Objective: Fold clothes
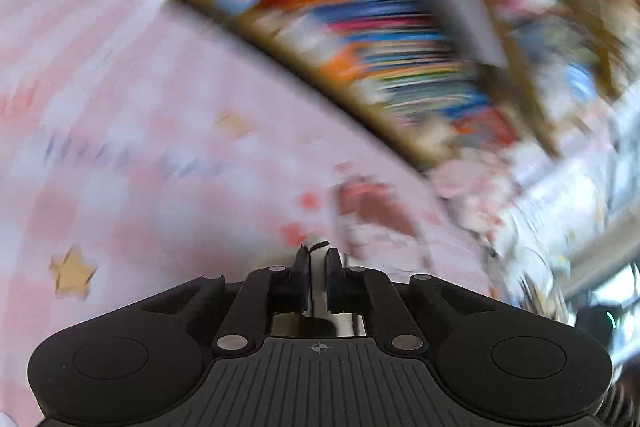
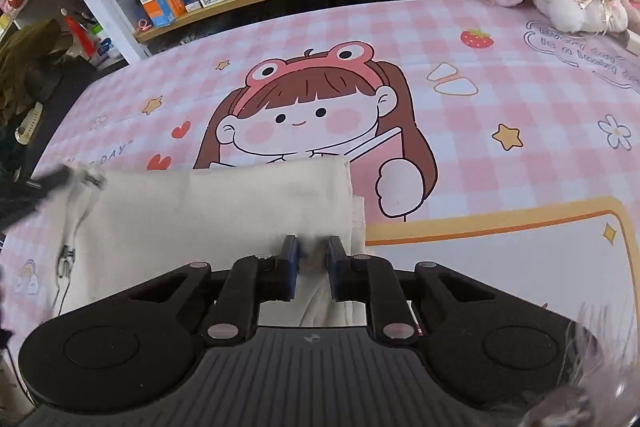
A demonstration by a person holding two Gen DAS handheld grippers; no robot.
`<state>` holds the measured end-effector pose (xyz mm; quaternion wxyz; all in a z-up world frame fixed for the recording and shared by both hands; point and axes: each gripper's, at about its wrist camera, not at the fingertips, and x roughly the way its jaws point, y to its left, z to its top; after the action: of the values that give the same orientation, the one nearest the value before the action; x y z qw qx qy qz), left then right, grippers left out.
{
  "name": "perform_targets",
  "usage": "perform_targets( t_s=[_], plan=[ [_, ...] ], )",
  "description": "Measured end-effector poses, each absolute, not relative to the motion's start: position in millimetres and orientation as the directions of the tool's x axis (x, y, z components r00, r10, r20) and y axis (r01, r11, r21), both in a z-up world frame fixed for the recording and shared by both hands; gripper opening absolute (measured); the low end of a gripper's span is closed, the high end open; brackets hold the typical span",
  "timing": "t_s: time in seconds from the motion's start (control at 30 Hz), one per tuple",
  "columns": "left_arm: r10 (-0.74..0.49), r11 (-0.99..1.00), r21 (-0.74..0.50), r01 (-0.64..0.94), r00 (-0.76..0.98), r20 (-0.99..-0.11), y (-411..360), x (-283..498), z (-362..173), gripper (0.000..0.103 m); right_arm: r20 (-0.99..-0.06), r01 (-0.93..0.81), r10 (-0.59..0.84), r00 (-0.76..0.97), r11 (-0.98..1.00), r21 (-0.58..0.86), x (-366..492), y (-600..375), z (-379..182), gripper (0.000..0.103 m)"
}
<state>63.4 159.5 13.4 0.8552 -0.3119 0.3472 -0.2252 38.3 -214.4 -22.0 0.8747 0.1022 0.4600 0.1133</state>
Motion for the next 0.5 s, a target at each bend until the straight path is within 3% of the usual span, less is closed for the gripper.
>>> perform_targets(
  t_s=[0.33, 0.5],
  plan=[
    [-0.583, 0.642, -0.767, -0.008, 0.645, -0.494, 183, 74, -18, 0.016, -0.778, -0.111, 0.285, 0.559, 0.956, 0.27, 39, -213, -24, 0.015],
    [-0.559, 0.709, -0.704, 0.026, 0.629, -0.54, 179, 57, -8, 0.02, -0.775, -0.101, 0.292, 0.56, 0.953, 0.286, 39, -214, -24, 0.016]
  ],
)
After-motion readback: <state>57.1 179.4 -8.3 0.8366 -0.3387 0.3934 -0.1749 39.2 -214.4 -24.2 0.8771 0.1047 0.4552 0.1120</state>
